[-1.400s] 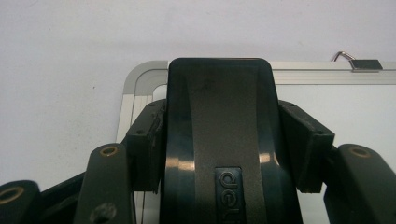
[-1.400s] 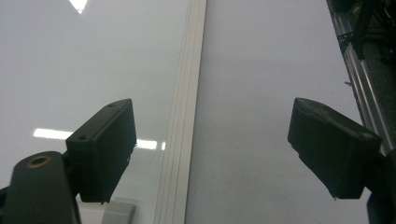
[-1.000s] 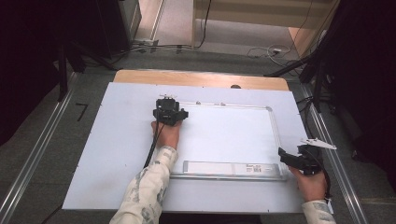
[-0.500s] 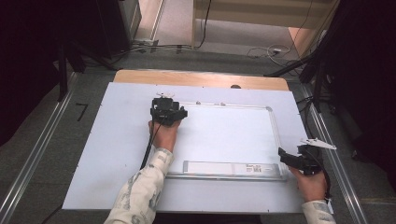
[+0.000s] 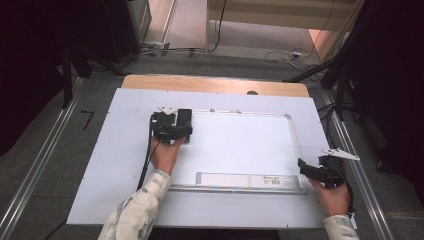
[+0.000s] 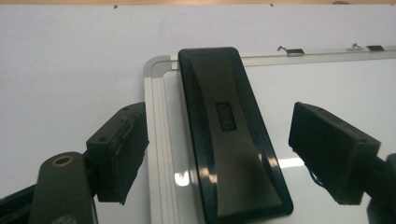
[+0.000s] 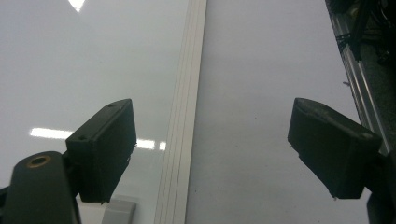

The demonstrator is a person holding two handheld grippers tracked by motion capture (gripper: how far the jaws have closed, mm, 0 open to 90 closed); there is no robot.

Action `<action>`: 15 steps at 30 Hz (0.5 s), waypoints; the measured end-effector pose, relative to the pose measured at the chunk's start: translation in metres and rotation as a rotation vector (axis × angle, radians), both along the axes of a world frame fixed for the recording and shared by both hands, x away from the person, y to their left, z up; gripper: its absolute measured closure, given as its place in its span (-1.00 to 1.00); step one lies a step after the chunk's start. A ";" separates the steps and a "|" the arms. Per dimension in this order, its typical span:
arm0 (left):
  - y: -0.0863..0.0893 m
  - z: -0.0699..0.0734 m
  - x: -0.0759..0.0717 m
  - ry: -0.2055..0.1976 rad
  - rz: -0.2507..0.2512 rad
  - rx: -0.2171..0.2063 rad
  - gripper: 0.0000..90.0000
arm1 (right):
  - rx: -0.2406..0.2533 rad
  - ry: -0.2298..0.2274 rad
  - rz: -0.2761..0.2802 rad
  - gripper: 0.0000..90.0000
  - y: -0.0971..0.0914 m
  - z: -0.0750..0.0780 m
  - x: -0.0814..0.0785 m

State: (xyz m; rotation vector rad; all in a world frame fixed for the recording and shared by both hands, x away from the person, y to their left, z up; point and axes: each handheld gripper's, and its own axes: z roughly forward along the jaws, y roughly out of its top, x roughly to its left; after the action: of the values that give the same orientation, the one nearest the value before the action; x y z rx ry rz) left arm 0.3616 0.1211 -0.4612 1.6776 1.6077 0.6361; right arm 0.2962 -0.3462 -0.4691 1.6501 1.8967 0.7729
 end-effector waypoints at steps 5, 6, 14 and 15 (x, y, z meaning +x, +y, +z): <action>0.007 0.004 -0.012 -0.019 -0.012 0.000 -0.56 | -0.001 0.001 0.002 -0.69 0.001 0.000 0.000; 0.008 0.005 -0.014 -0.021 -0.014 0.002 -0.56 | 0.000 0.001 0.002 -0.69 0.001 0.000 0.000; 0.013 0.010 -0.030 -0.042 -0.037 0.024 -0.58 | 0.001 -0.002 0.005 -0.69 0.000 0.000 -0.001; 0.014 0.011 -0.033 -0.047 -0.042 0.023 -0.58 | 0.001 -0.003 0.005 -0.69 0.000 0.000 -0.001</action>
State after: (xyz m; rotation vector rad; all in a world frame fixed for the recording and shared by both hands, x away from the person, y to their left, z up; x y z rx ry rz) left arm 0.3281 0.1355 -0.4499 1.6961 1.5338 0.6697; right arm 0.2953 -0.3465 -0.4689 1.6439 1.8995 0.7779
